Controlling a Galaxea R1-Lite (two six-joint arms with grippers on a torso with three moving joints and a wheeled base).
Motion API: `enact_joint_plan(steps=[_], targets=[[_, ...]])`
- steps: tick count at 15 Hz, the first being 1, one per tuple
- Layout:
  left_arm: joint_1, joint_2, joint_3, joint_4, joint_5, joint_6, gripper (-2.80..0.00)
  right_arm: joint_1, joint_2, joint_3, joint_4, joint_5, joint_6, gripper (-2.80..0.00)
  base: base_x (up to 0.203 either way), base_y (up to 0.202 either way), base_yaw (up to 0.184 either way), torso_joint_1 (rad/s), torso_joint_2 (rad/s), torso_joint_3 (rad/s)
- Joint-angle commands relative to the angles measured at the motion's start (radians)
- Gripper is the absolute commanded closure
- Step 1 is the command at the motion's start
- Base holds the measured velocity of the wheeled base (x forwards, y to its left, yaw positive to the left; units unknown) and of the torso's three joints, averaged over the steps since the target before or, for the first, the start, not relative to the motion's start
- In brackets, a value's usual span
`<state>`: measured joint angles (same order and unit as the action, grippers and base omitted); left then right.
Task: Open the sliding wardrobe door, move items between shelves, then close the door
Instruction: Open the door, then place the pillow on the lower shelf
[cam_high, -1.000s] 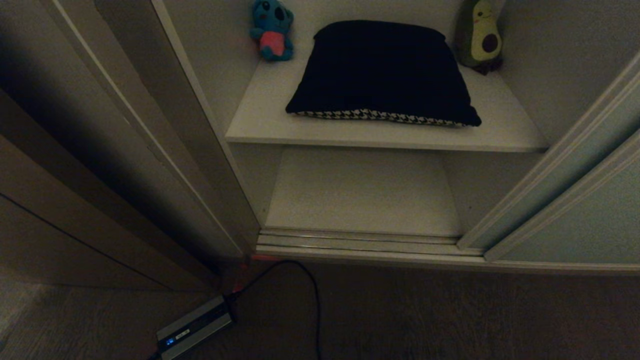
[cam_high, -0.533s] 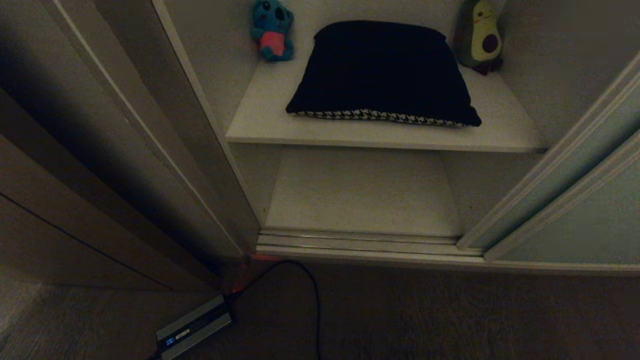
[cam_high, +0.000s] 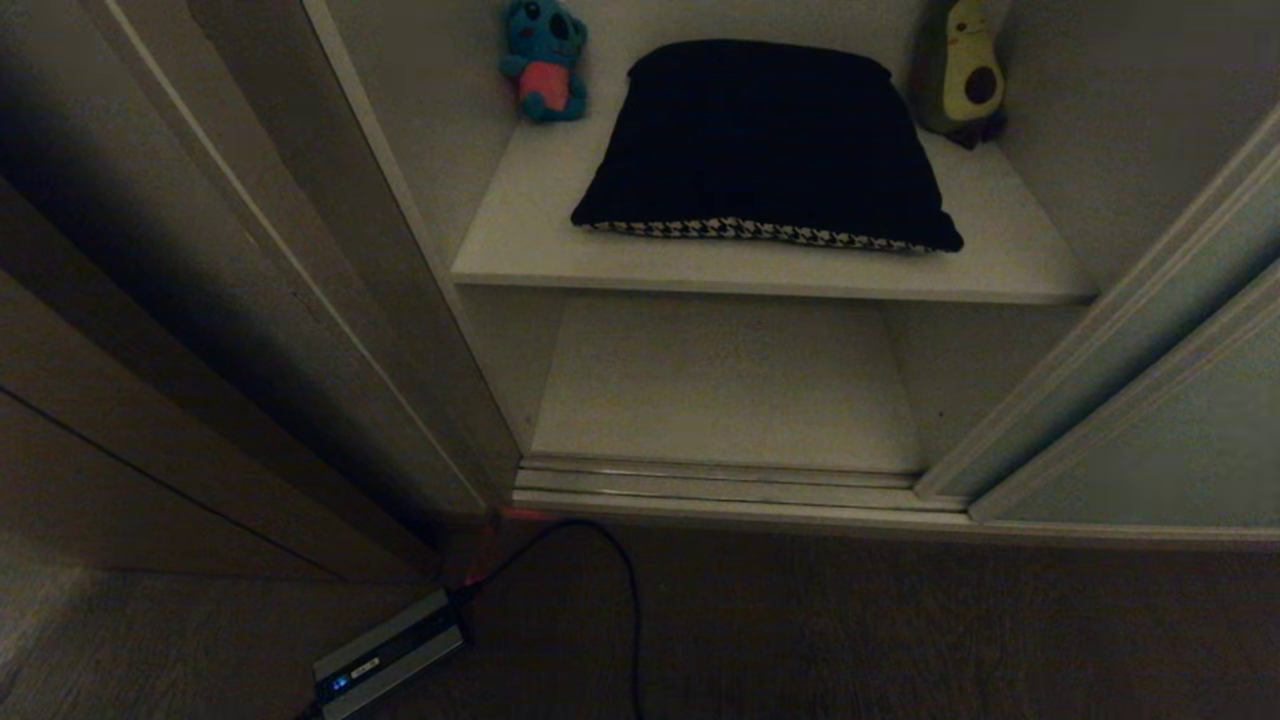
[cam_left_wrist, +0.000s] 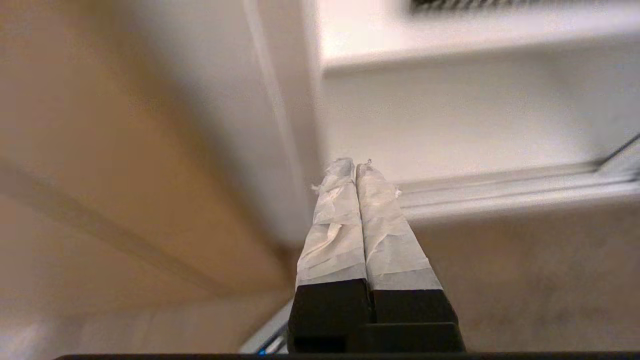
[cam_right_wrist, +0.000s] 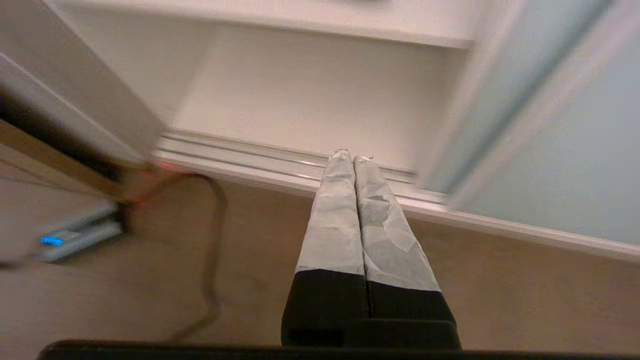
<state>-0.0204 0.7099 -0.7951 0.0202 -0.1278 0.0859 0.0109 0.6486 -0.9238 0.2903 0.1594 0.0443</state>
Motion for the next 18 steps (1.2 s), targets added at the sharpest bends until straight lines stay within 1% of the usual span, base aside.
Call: enact_joint_plan(steps=[1, 5, 7, 8, 10, 12, 13, 15, 17, 18], targets=[[-0.011, 0.228, -0.117, -0.012, -0.011, -0.019, 0.00, 0.001, 0.140, -0.067, -0.001, 0.017, 0.021, 0.00, 0.000, 0.000, 0.000, 0.000, 0.00, 0.000], [-0.136, 0.471, -0.341, -0.030, -0.023, -0.126, 0.00, 0.003, 0.315, -0.151, -0.024, 0.078, 0.078, 0.00, 0.000, 0.000, 0.000, 0.000, 0.00, 0.000], [-0.198, 0.568, -0.419, -0.028, -0.017, -0.148, 0.00, 0.012, 0.384, -0.193, -0.063, 0.098, 0.125, 0.00, 0.000, 0.000, 0.000, 0.000, 0.00, 0.000], [-0.228, 0.613, -0.446, -0.029, 0.003, -0.151, 0.00, 0.018, 0.415, -0.207, -0.078, 0.103, 0.140, 0.00, 0.000, 0.000, 0.000, 0.000, 0.00, 0.000], [-0.298, 0.734, -0.525, -0.035, 0.091, -0.165, 0.00, 0.052, 0.485, -0.230, -0.109, 0.107, 0.156, 0.00, 0.000, 0.000, 0.000, 0.000, 0.00, 0.000], [-0.339, 0.849, -0.642, -0.037, 0.154, -0.207, 0.00, 0.070, 0.559, -0.245, -0.147, 0.106, 0.159, 0.00, 0.000, 0.000, 0.000, 0.000, 0.00, 0.000], [-0.351, 0.905, -0.696, -0.038, 0.172, -0.227, 0.00, 0.072, 0.603, -0.251, -0.174, 0.106, 0.160, 0.00, 0.000, 0.000, 0.000, 0.000, 0.00, 0.000], [-0.370, 0.999, -0.767, -0.038, 0.206, -0.271, 0.00, 0.074, 0.685, -0.263, -0.234, 0.106, 0.161, 0.00, 0.000, 0.000, 0.000, 0.000, 0.00, 0.000], [-0.380, 1.086, -0.813, -0.045, 0.221, -0.324, 0.00, 0.076, 0.772, -0.266, -0.311, 0.106, 0.174, 0.00, 0.000, 0.000, 0.000, 0.000, 0.00, 0.000], [-0.383, 1.113, -0.821, -0.062, 0.224, -0.341, 0.00, 0.076, 0.809, -0.266, -0.345, 0.105, 0.183, 0.00, 0.000, 0.000, 0.000, 0.000, 0.00, 0.000]])
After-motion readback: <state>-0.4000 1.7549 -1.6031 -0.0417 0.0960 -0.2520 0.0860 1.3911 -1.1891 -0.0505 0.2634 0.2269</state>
